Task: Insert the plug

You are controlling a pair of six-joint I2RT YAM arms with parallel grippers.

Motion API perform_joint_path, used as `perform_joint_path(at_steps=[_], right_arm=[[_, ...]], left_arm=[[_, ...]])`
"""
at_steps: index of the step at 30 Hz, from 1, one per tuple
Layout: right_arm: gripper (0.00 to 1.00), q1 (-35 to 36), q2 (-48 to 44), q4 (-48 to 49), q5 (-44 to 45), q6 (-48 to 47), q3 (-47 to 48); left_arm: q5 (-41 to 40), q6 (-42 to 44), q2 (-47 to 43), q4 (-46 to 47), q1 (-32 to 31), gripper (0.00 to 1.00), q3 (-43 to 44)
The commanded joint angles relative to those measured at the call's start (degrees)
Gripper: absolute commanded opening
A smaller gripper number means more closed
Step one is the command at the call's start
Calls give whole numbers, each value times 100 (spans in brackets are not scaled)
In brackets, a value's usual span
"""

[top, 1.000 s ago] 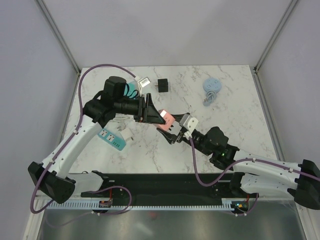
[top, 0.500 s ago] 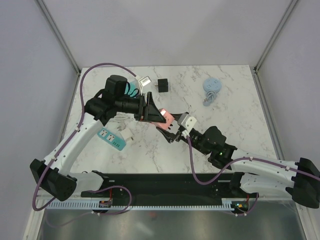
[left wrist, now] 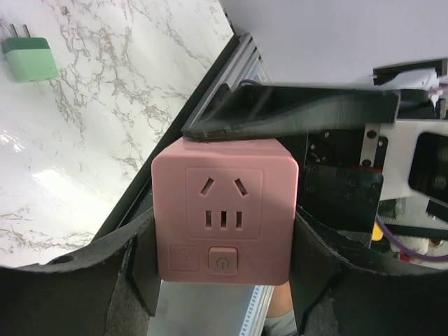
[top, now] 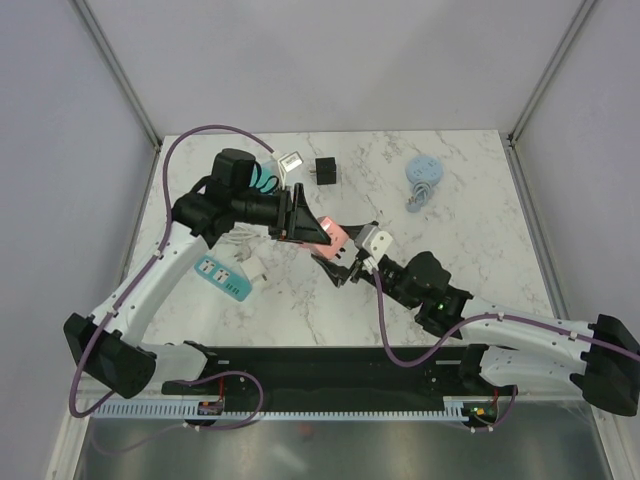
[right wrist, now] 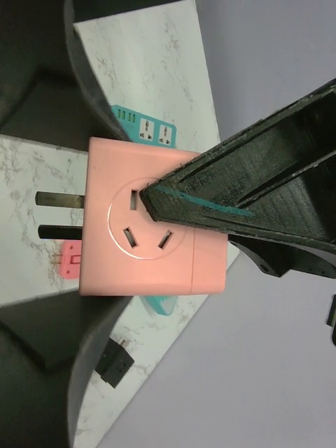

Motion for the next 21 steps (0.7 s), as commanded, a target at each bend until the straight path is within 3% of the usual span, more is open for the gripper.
perform_joint_path(at_steps=[1,5,9,12,18,21], right_arm=[[98,40,-233,-327,-183,456,163],[98,40,-910,-883,-131,1205,40],[98,40,-1850,-1401,98,1934,-101],[98,31,-2080,-1805,343,2014,4],[98,31,-1976,-2272,1257,2066,110],[98,31,-1809,-2324,1224,2277,101]], left_arm=[[460,603,-144,295,-27,2,375],[-610,1648,-460,-177,35,2,367],[-2918,2677,-619,-618,43,2,113],[-4045,3337,-663,-645,114,2,-265],[-5060,4375,-707,-408,544,2,-1083],[-4799,4892,-777,-373,1061,2,-1382]])
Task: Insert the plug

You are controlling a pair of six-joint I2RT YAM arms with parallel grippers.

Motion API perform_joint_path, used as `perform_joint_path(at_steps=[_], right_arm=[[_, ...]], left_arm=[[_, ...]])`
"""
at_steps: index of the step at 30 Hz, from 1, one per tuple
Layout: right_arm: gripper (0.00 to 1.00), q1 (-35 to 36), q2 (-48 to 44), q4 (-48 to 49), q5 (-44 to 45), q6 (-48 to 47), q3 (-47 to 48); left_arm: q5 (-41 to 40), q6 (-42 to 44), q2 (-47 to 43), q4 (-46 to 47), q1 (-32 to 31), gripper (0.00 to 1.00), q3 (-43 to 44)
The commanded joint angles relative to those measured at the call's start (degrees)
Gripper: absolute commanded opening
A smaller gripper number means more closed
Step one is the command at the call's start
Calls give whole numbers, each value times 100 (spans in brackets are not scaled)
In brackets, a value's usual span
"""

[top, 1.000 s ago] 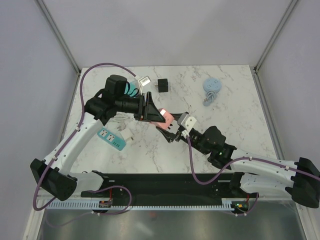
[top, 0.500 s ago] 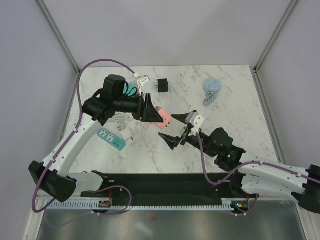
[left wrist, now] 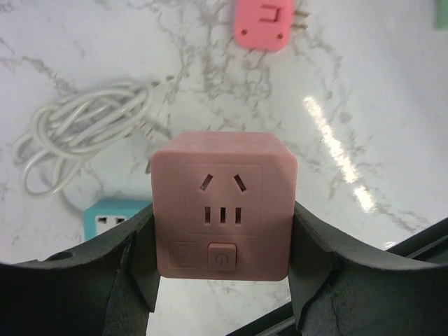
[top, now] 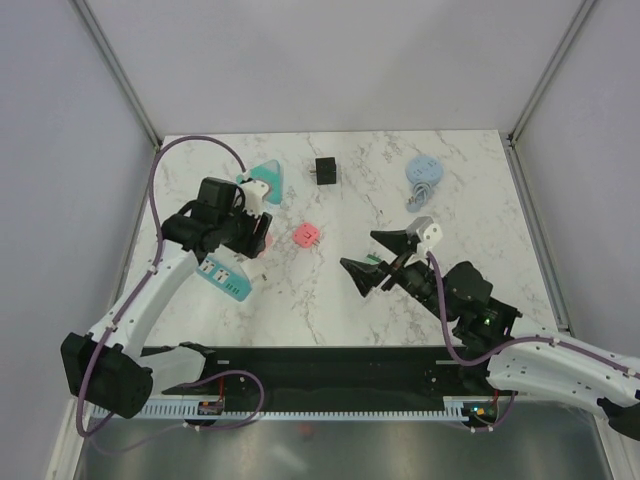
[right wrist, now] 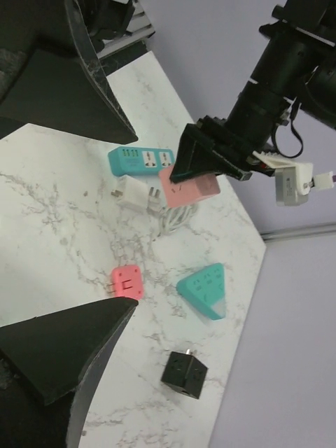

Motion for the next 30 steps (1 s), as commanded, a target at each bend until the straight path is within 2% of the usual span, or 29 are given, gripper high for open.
perform_joint_path(at_steps=[1,7,10,15,22,26,27,30], right_arm=[[98,11,165,-294,281,380,143],[98,20,271,-110,255,618,-112],[98,11,341,-66,193,618,-95],[98,11,560,154,44,592,-95],[98,11,623,216,70,364,-209],[98,3,473,312,52,232,-384],[98,11,447,321,26,197,-393],[98,11,403,321,-27,161,-393]], left_arm=[[-182,1138,-185,259,529,2,-271],[539,1544,-457,277,1530,2,-729],[865,1649,-528,312,1760,2,-861],[1049,2052,-764,557,1989,2,-1256],[901,2440,-897,962,2051,2,-2118],[971,2440,-941,936,2112,2,-2171],[997,2449,-950,875,2365,2,-2136],[1077,2563,-941,716,2446,2,-2119]])
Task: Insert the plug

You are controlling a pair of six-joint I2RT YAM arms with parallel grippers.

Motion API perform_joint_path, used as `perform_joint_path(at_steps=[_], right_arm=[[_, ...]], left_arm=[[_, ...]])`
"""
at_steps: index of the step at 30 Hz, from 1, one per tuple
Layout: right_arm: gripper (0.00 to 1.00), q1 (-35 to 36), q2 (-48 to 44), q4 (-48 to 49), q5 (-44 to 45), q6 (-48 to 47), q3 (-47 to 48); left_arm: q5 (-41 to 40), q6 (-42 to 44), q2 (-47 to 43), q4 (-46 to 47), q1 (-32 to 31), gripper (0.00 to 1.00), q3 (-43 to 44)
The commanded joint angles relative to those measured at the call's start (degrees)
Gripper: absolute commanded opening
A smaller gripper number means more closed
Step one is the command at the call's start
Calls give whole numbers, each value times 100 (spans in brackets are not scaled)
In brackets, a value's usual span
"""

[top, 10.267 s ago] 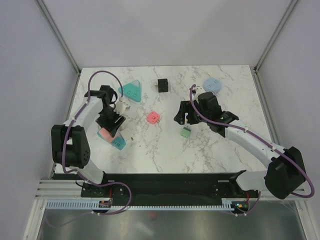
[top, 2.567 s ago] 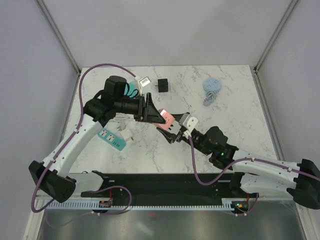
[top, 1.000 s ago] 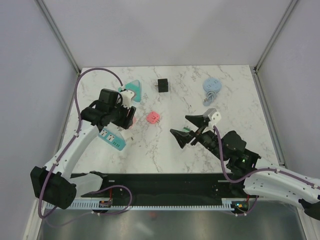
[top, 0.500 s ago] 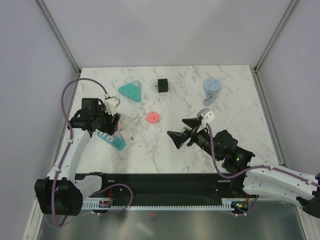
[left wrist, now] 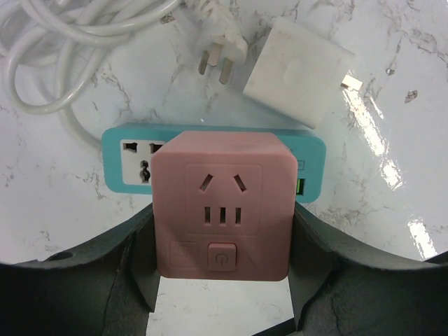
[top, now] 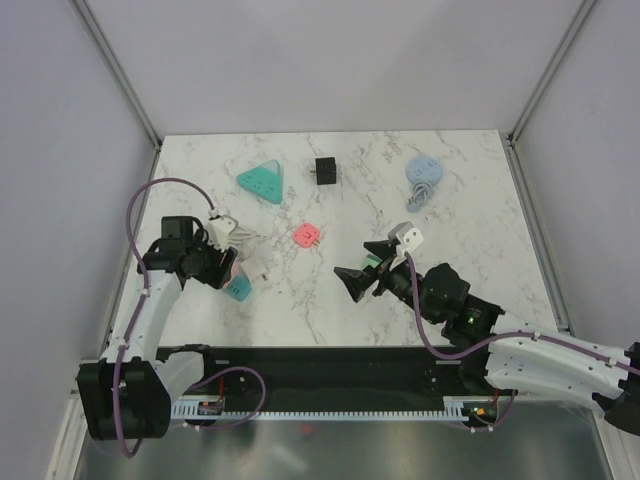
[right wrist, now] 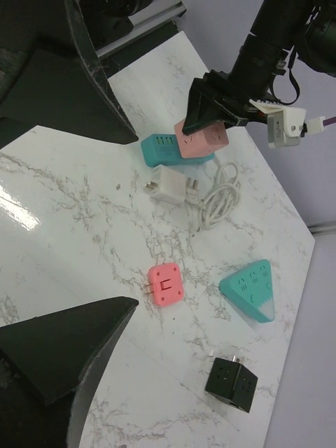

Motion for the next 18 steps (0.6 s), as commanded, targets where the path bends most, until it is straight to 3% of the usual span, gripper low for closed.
perform_joint_path(at_steps=[1,6,13,18], right_arm=[[98,11,-154,295,-136,-154,-18],[98,11,-207,321,-180,-163,-44],[98,11,-286,365,-233,-171,-114],[98,3,-287,321,-233,-171,-114]], left_arm=[[231,419,-145,133,158,2,128],[819,717,4,1,412,2,365],[671,947,364,-166,580,2,682],[996,868,540,-219,615,2,674]])
